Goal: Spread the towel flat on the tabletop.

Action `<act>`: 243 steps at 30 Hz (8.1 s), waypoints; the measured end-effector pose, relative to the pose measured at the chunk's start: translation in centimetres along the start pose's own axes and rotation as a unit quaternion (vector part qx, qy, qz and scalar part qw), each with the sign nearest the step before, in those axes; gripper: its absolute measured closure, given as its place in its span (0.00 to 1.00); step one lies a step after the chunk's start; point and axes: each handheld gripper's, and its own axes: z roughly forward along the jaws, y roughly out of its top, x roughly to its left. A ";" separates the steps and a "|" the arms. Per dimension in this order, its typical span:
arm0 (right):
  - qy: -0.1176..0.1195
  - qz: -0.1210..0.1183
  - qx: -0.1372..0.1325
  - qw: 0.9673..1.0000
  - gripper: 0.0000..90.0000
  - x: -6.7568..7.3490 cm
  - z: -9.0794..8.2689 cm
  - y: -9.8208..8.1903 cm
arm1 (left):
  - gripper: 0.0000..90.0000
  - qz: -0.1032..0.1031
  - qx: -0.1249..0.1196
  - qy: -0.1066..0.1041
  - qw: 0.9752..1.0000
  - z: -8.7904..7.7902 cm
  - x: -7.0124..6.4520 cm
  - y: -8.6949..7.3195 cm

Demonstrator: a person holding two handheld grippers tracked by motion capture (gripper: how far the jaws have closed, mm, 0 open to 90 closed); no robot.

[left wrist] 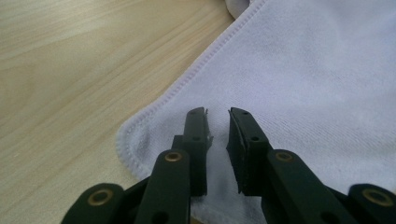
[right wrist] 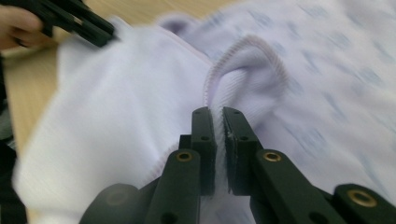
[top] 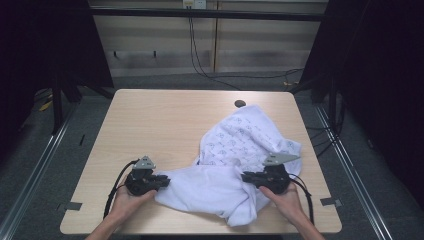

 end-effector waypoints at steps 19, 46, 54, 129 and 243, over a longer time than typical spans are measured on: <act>-0.052 0.022 -0.046 0.997 0.55 -2.8 -1.1 0.9 | 0.68 -0.056 -0.074 0.002 0.996 -2.8 4.3 -0.3; -0.082 0.059 0.007 0.995 0.97 -5.5 0.9 0.6 | 0.54 -0.042 -0.030 -0.024 0.998 -1.5 4.2 -0.5; -0.071 0.049 0.000 0.996 0.97 -5.2 0.3 0.3 | 0.71 -0.021 -0.014 -0.023 0.999 0.0 3.1 0.4; -0.069 -0.008 0.050 0.996 0.78 0.4 -3.8 -3.7 | 0.69 -0.019 -0.043 -0.118 0.992 3.2 0.8 4.7; -0.124 -0.025 0.056 0.990 0.57 -6.7 4.5 1.5 | 0.60 -0.042 -0.057 0.017 0.997 3.1 5.8 4.8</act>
